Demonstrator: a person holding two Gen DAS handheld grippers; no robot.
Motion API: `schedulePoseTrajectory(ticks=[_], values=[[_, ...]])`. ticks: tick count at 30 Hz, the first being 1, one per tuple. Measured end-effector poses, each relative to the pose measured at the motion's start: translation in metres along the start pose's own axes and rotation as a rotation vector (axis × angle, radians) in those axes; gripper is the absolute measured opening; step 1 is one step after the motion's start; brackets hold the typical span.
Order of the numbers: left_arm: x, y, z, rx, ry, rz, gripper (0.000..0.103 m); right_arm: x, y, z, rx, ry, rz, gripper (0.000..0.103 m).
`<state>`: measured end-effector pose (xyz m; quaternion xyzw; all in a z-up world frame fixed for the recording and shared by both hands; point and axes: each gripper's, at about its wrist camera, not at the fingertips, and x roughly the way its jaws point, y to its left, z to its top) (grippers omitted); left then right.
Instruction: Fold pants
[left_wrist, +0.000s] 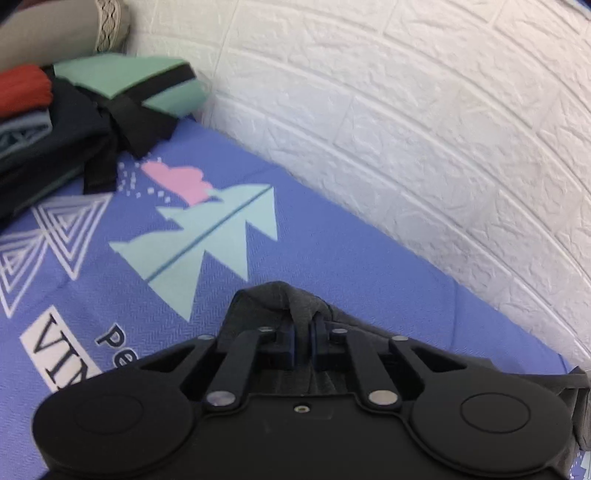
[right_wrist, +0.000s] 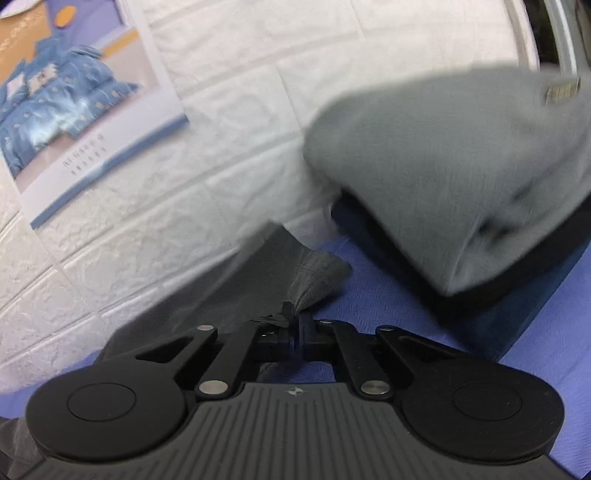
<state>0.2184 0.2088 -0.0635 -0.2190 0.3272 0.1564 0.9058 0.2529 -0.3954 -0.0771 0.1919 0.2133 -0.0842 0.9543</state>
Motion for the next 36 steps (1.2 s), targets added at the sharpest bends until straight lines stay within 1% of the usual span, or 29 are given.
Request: schedulePoseTrajectory(ticks=[3,6,9,12,14,16,17,19,23,25,26,27,29,31,32,33,34,35,36], values=[[-0.021,-0.001,0.003,-0.006,-0.052,-0.009,0.016,-0.045,0.002,0.017,-0.03,-0.088,-0.009,0.001],[-0.045,0.002,0.009,-0.032,-0.087,-0.024,0.016,-0.098,-0.003,0.036,-0.026,-0.167,-0.015,0.001],[-0.07,0.005,0.014,-0.059,-0.114,-0.076,0.016,-0.15,-0.012,0.047,-0.017,-0.209,-0.012,0.001],[-0.092,0.004,0.016,-0.056,-0.152,-0.117,0.016,-0.196,-0.018,0.05,-0.051,-0.244,-0.061,0.001],[-0.103,0.004,0.017,-0.054,-0.164,-0.144,0.016,-0.219,-0.024,0.048,-0.052,-0.25,-0.077,0.001],[-0.109,0.006,0.017,-0.049,-0.174,-0.164,0.016,-0.228,-0.027,0.046,-0.061,-0.233,-0.097,0.001],[-0.109,0.006,0.017,-0.043,-0.177,-0.165,0.016,-0.225,-0.026,0.047,-0.065,-0.221,-0.11,0.001],[-0.103,0.005,0.018,-0.03,-0.178,-0.15,0.016,-0.204,-0.025,0.048,-0.092,-0.185,-0.143,0.002],[-0.064,0.005,0.02,-0.059,-0.135,-0.095,0.016,-0.121,-0.025,0.05,-0.142,-0.098,-0.192,0.002],[-0.036,0.001,0.016,-0.05,-0.1,-0.059,0.017,-0.069,-0.028,0.049,-0.165,-0.051,-0.226,0.01],[-0.024,0.0,0.014,-0.049,-0.08,-0.051,0.018,-0.045,-0.03,0.048,-0.162,-0.031,-0.232,0.017],[-0.011,-0.001,0.012,-0.057,-0.057,-0.04,0.022,-0.025,-0.032,0.047,-0.148,-0.025,-0.236,0.03],[0.004,0.002,0.008,-0.09,-0.026,-0.014,0.032,-0.003,-0.03,0.044,-0.141,-0.043,-0.225,0.039],[0.006,0.006,0.008,-0.091,-0.009,-0.025,0.036,0.002,-0.023,0.047,-0.205,-0.056,-0.214,0.046],[0.004,0.008,0.009,-0.085,-0.006,-0.033,0.047,0.001,-0.019,0.049,-0.24,-0.051,-0.195,0.053],[0.0,0.009,0.011,-0.076,-0.004,-0.042,0.063,-0.001,-0.017,0.052,-0.263,-0.046,-0.176,0.056],[-0.005,0.011,0.012,-0.072,-0.005,-0.048,0.073,-0.006,-0.015,0.054,-0.275,-0.044,-0.152,0.057],[-0.013,0.012,0.014,-0.074,-0.014,-0.05,0.097,-0.01,-0.015,0.055,-0.279,-0.043,-0.126,0.059],[-0.02,0.013,0.017,-0.074,-0.027,-0.049,0.103,-0.014,-0.015,0.055,-0.28,-0.037,-0.103,0.068]])
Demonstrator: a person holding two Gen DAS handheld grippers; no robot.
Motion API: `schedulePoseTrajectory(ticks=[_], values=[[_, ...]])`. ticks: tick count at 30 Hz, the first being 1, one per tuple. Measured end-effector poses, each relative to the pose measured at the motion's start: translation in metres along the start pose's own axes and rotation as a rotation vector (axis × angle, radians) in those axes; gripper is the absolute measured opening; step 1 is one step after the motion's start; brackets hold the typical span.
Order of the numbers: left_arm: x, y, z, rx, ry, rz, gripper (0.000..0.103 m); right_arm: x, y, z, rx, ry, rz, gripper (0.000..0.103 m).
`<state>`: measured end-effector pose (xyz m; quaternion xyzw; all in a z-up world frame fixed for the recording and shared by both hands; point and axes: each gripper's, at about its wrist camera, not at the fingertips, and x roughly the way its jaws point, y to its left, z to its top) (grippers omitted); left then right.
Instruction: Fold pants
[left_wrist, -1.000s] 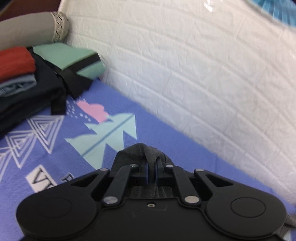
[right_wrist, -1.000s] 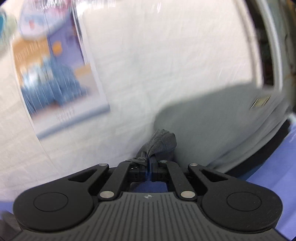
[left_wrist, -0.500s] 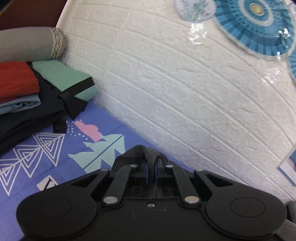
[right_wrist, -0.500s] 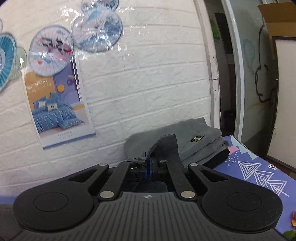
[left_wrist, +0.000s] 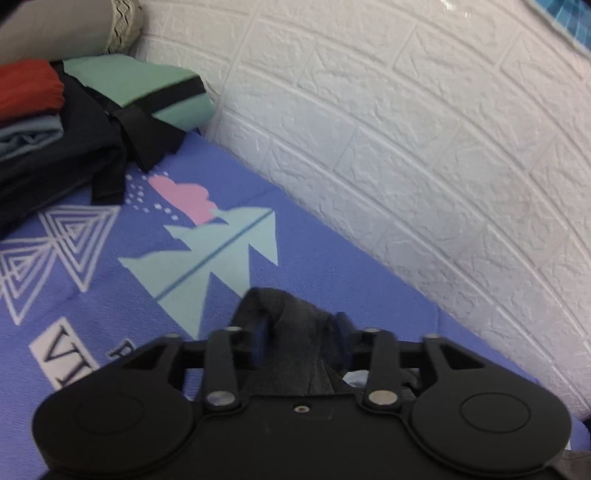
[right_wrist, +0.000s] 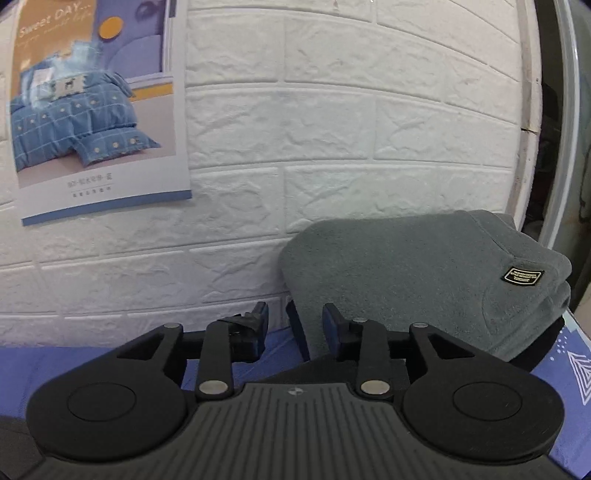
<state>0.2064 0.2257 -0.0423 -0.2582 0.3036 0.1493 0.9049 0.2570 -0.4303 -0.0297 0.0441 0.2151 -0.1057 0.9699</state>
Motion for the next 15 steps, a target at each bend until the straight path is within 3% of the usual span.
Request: schedulePoseTrajectory(ticks=[3,5,8,11,13,14,15], values=[[-0.025,0.001,0.01,0.001,-0.015,-0.016,0.103,-0.011,0.001,-0.005,0.014,0.023,0.06,0.084],[-0.04,0.002,0.015,-0.013,-0.006,-0.045,0.103,-0.019,0.006,-0.01,0.013,0.045,0.102,0.084],[-0.056,-0.005,0.016,0.022,0.022,-0.088,0.103,-0.031,0.019,-0.021,-0.017,0.088,0.195,0.073],[-0.062,-0.014,0.007,0.062,0.044,-0.124,0.103,-0.036,0.033,-0.037,-0.065,0.155,0.285,0.071],[-0.059,-0.021,-0.003,0.086,0.078,-0.139,0.103,-0.029,0.041,-0.049,-0.117,0.202,0.278,0.071],[-0.057,-0.024,-0.007,0.101,0.105,-0.148,0.103,-0.022,0.044,-0.055,-0.146,0.226,0.246,0.077],[-0.054,-0.027,-0.011,0.117,0.138,-0.161,0.103,-0.013,0.045,-0.061,-0.174,0.255,0.202,0.089]])
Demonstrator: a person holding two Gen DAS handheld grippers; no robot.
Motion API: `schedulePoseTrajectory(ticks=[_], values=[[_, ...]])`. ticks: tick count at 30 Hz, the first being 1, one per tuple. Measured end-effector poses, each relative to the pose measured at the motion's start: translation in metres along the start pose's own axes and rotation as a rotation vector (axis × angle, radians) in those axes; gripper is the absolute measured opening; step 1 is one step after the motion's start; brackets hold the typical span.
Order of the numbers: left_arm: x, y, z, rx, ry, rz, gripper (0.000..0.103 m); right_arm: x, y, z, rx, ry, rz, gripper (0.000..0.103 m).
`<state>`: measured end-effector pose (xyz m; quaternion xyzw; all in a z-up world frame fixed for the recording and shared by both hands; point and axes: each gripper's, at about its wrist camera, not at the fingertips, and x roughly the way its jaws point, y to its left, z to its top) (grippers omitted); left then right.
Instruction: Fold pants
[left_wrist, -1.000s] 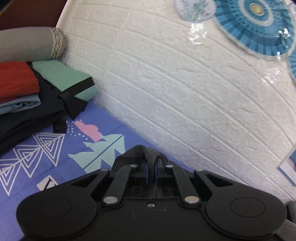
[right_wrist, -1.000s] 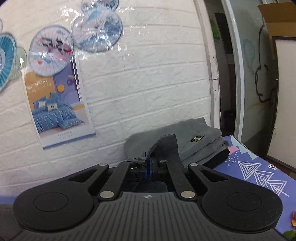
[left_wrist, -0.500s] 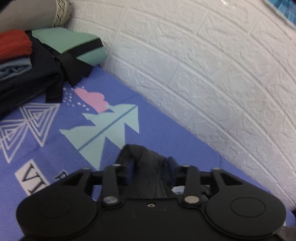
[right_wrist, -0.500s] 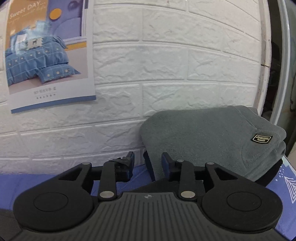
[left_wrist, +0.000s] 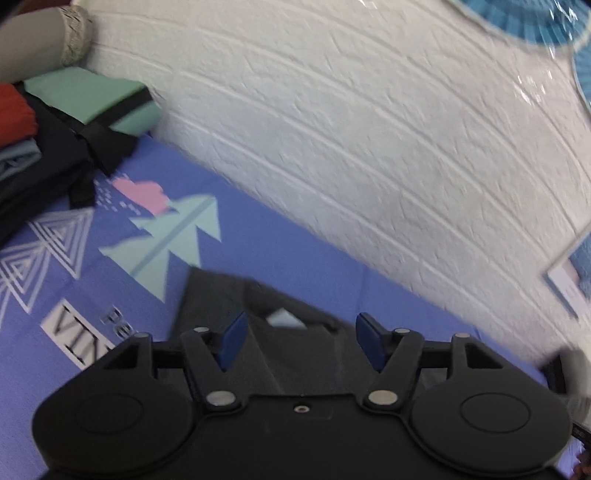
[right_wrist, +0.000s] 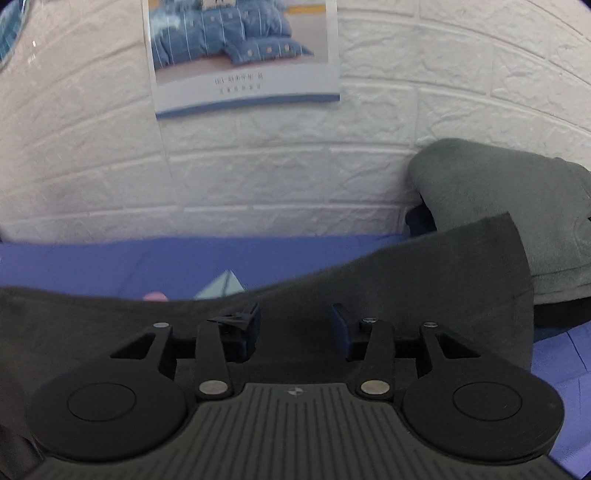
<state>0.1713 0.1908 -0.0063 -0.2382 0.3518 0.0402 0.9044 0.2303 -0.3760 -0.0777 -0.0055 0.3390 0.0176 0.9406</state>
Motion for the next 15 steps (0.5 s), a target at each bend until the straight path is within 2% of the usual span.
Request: schedulePoseTrajectory(ticks=[3,4,6,8,12,15], values=[[0.006,-0.007,-0.01,0.027,0.076,-0.019,0.103,0.028,-0.015,-0.007,0.075,0.15,-0.183,0.097],[0.005,-0.008,-0.013,0.029,0.081,-0.016,0.103,0.023,-0.021,-0.005,0.128,0.124,-0.182,0.099],[0.003,-0.01,-0.015,0.042,0.084,-0.021,0.103,0.007,-0.024,0.003,0.196,0.065,-0.137,0.095],[0.003,-0.012,-0.013,0.062,0.082,-0.021,0.103,-0.01,-0.021,0.013,0.197,-0.001,-0.055,0.095],[0.009,-0.02,-0.007,0.111,0.084,-0.028,0.103,-0.03,-0.001,0.031,0.105,-0.067,0.067,0.103],[0.019,-0.031,-0.005,0.194,0.087,-0.063,0.103,-0.028,0.016,0.04,0.035,-0.067,0.173,0.103]])
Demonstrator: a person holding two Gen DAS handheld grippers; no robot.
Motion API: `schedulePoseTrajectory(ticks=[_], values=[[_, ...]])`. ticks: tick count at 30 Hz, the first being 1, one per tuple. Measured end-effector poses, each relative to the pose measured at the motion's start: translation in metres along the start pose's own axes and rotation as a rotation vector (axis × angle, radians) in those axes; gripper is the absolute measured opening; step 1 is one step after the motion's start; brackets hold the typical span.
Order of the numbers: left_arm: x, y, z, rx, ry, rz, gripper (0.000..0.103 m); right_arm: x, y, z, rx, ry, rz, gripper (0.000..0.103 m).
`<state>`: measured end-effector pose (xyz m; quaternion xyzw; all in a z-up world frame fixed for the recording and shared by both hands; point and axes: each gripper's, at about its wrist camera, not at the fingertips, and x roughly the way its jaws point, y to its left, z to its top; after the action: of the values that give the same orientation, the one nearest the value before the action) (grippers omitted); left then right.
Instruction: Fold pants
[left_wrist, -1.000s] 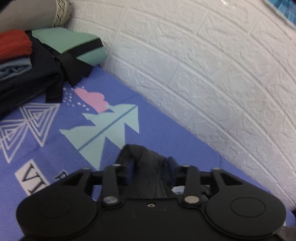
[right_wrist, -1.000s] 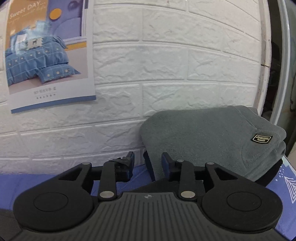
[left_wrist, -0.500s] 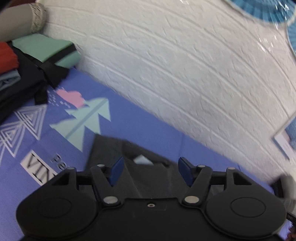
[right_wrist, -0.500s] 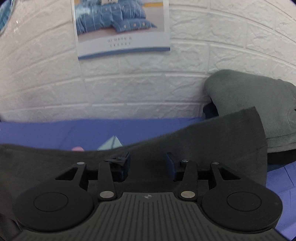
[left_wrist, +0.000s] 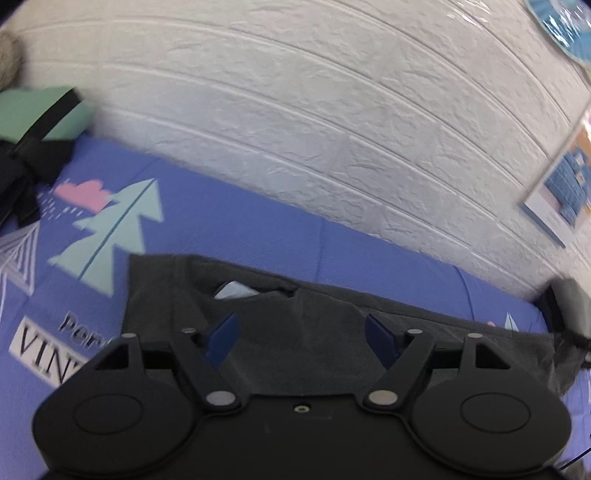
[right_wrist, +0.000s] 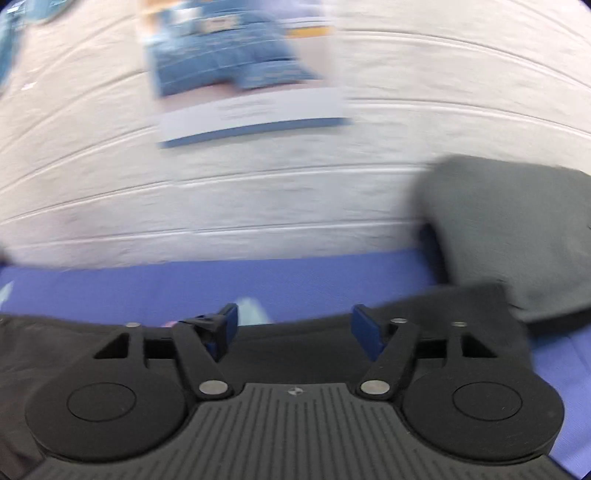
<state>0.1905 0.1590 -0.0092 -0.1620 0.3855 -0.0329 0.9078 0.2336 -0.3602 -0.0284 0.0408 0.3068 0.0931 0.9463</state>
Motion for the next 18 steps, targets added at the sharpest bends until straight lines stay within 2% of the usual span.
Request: schedulePoseTrajectory(ticks=[7,13,18], values=[[0.034,-0.01,0.014,0.099,-0.026,-0.012,0.103,0.04,0.043,0.002,-0.158,0.069,0.093,0.103],[0.068,-0.007,0.017,0.221,0.037,-0.017,0.103,0.067,0.045,-0.002,-0.299,0.107,0.166,0.103],[0.086,-0.004,0.019,0.268,0.047,-0.066,0.103,0.089,0.042,-0.006,-0.35,0.154,0.232,0.103]])
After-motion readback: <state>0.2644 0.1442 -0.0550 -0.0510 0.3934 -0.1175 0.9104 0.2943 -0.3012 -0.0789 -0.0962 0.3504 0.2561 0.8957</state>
